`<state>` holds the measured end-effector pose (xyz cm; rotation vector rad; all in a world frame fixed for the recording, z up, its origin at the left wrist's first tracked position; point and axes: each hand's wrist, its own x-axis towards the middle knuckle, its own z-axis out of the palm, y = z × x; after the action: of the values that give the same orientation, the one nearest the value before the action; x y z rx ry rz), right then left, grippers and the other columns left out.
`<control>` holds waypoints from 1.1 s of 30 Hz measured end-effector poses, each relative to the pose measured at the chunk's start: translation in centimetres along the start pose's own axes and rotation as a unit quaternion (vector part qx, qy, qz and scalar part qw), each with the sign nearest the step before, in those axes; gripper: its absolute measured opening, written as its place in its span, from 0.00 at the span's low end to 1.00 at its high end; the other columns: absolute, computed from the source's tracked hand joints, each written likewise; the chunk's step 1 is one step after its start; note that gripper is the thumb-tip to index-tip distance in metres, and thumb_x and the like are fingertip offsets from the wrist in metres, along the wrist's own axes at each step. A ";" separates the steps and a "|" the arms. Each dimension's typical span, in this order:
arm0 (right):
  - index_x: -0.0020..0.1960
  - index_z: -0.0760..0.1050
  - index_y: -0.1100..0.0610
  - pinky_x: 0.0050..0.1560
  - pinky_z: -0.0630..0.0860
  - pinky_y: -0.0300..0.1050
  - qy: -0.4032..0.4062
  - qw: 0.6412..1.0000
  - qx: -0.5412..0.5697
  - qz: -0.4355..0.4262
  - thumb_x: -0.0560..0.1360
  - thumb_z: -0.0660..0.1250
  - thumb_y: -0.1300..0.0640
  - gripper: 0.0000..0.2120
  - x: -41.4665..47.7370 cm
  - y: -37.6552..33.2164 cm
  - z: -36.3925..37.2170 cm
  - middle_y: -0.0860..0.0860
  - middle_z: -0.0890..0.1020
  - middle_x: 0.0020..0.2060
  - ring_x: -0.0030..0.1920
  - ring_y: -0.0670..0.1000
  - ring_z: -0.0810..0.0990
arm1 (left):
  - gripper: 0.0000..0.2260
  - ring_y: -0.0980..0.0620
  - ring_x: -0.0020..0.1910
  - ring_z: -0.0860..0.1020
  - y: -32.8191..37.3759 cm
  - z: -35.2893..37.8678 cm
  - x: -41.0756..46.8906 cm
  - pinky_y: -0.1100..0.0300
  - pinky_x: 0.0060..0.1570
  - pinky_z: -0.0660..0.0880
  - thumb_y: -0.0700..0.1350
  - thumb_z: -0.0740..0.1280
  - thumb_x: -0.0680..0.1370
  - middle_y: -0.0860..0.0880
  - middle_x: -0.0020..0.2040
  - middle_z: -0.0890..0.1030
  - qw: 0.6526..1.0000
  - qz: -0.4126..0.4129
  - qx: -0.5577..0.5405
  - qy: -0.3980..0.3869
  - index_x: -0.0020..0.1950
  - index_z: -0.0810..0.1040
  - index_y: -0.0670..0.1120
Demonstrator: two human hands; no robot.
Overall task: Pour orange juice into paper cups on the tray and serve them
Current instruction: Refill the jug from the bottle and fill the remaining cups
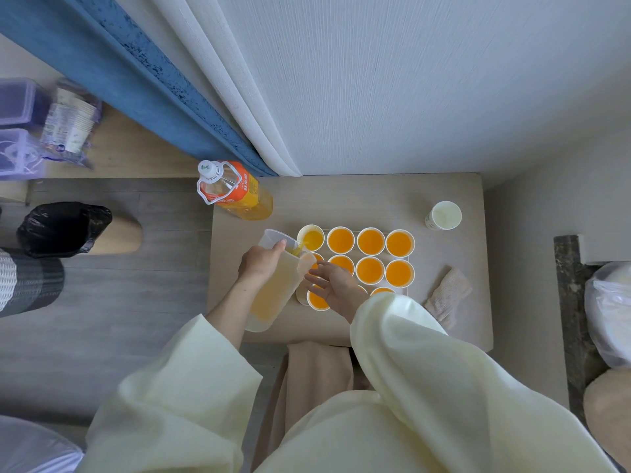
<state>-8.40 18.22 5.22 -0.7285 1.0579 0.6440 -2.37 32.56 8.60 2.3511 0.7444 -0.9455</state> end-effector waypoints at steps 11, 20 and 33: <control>0.58 0.72 0.58 0.61 0.76 0.55 0.007 1.000 -0.001 0.004 0.80 0.60 0.65 0.08 0.0 -0.2 0.0 0.59 0.81 0.52 0.58 0.59 0.80 | 0.28 0.40 0.54 0.78 0.3 0.0 -0.1 0.54 0.48 0.71 0.64 0.59 0.78 0.39 0.56 0.80 1.000 0.000 -0.001 -0.001 0.59 0.76 0.39; 0.61 0.71 0.60 0.61 0.76 0.55 0.007 1.000 0.007 0.005 0.80 0.60 0.65 0.11 0.0 -0.1 0.0 0.60 0.80 0.55 0.58 0.60 0.80 | 0.27 0.40 0.56 0.78 0.5 0.0 -0.4 0.53 0.48 0.71 0.63 0.59 0.78 0.40 0.58 0.79 1.000 -0.006 0.002 -0.001 0.62 0.75 0.40; 0.60 0.69 0.59 0.55 0.78 0.52 0.013 1.000 0.007 0.006 0.80 0.61 0.65 0.09 -0.5 -0.1 0.0 0.58 0.80 0.51 0.57 0.59 0.80 | 0.28 0.40 0.54 0.79 0.3 0.1 -0.4 0.54 0.49 0.73 0.63 0.59 0.78 0.40 0.57 0.80 1.000 0.002 0.008 0.005 0.61 0.76 0.40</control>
<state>-8.53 18.13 5.69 -0.7207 1.0899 0.6397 -2.46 32.20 8.88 2.3724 0.7370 -0.9428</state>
